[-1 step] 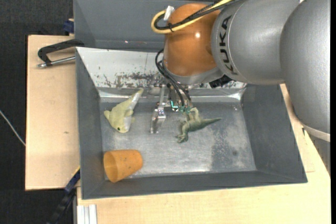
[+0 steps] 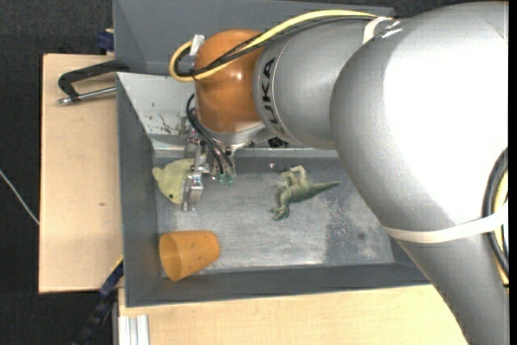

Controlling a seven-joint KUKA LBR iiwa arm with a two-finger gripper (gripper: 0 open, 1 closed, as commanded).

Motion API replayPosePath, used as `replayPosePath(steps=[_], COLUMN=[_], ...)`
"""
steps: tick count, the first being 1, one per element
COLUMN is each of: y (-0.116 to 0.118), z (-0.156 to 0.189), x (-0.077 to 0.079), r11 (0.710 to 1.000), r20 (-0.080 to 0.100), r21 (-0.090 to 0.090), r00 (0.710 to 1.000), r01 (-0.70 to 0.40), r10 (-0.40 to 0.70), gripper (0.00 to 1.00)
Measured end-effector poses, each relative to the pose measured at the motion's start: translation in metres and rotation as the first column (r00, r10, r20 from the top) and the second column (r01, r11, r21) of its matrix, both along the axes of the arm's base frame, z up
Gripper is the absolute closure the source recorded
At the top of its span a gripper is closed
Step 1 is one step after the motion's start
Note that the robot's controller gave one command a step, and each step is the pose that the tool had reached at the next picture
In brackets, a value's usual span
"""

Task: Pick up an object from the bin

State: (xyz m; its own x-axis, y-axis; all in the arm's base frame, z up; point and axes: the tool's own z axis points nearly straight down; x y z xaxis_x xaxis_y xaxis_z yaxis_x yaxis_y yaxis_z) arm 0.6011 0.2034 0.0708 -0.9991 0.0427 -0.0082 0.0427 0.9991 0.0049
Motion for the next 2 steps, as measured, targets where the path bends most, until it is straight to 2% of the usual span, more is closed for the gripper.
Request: replayPosePath(steps=[1, 2], y=[-0.002, 0.001], z=[0.003, 0.158], x=[0.001, -0.005], r11=[1.0, 0.984], r20=[0.003, 0.007], r21=[0.001, -0.001], r00=[1.0, 0.984], r01=[0.004, -0.177], r10=[-0.004, 0.177], gripper=[1.0, 1.0])
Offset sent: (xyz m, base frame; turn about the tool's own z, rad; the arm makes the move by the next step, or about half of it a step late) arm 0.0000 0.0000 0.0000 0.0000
